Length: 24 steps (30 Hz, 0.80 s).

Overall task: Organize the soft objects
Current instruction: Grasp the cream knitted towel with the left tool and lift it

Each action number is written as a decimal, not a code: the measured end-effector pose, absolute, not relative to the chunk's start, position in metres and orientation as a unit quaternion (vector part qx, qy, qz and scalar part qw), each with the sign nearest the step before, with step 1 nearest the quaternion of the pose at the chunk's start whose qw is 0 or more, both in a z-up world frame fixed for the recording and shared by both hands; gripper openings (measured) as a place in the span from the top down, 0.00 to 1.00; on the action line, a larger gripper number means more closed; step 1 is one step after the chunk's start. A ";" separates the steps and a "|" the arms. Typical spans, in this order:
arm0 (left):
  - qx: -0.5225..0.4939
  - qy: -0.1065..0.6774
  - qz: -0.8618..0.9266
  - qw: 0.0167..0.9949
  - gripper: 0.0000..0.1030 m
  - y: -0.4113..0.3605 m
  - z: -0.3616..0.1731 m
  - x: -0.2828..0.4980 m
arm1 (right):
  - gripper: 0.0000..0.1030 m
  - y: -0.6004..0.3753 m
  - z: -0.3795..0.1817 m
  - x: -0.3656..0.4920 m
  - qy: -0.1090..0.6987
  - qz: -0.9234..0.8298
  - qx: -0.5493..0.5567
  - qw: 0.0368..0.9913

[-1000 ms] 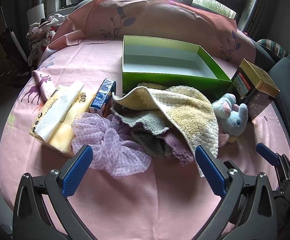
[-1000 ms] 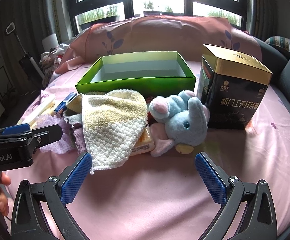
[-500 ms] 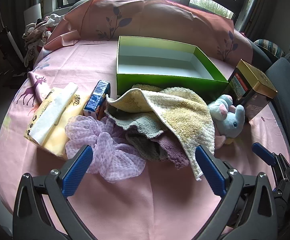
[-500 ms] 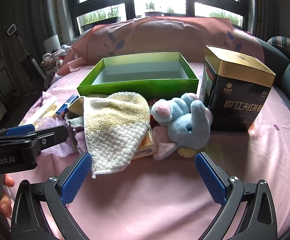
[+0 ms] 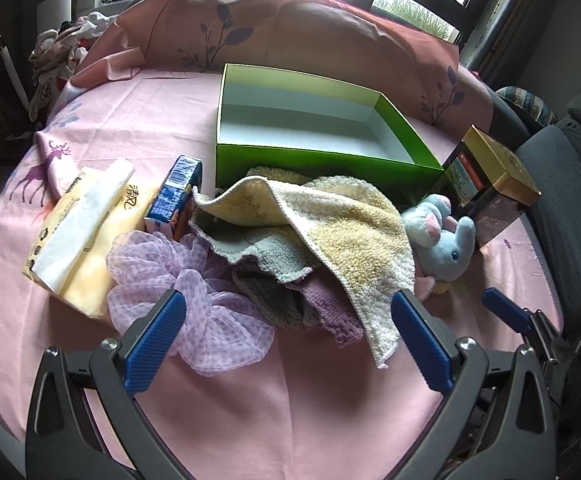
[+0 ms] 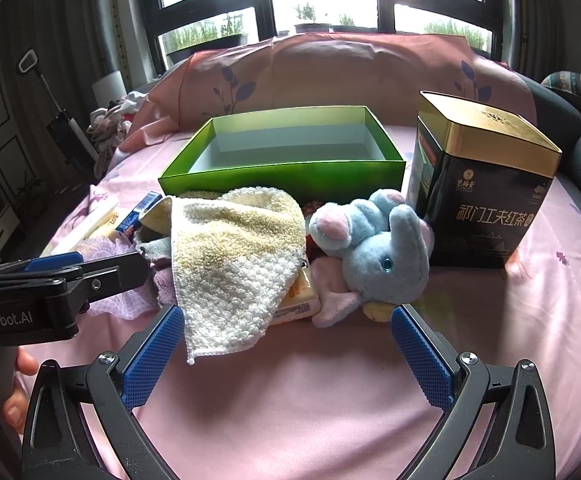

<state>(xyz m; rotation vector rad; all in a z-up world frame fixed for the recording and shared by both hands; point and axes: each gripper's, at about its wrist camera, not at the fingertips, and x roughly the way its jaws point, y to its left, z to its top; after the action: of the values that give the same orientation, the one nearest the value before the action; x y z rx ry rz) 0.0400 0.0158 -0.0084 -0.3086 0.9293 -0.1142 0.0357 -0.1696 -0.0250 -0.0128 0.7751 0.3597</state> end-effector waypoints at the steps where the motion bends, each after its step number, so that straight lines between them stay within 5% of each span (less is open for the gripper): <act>1: -0.183 0.448 -0.080 0.872 0.01 0.024 -0.010 0.044 | 0.00 -0.171 -0.025 0.037 0.377 0.186 0.003 0.907; 5: -0.306 0.447 -0.147 0.828 0.01 0.059 -0.017 0.063 | 0.00 -0.180 -0.023 0.047 0.382 0.220 0.051 0.896; 12: -0.325 0.476 -0.169 0.799 0.03 0.063 -0.019 0.094 | 0.01 -0.176 -0.032 0.072 0.400 0.253 0.085 0.877; 17: -0.344 0.484 -0.191 0.782 0.11 0.057 -0.020 0.117 | 0.10 -0.168 -0.041 0.084 0.410 0.267 0.087 0.868; 24: -0.361 0.514 -0.186 0.756 0.27 0.054 -0.044 0.141 | 0.37 -0.160 -0.055 0.107 0.432 0.275 0.095 0.854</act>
<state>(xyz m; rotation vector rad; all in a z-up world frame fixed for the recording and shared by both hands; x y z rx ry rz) 0.1411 0.0536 -0.0439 -0.7868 1.1212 -0.4061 0.1071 -0.1599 -0.0548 0.1998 0.9077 0.5795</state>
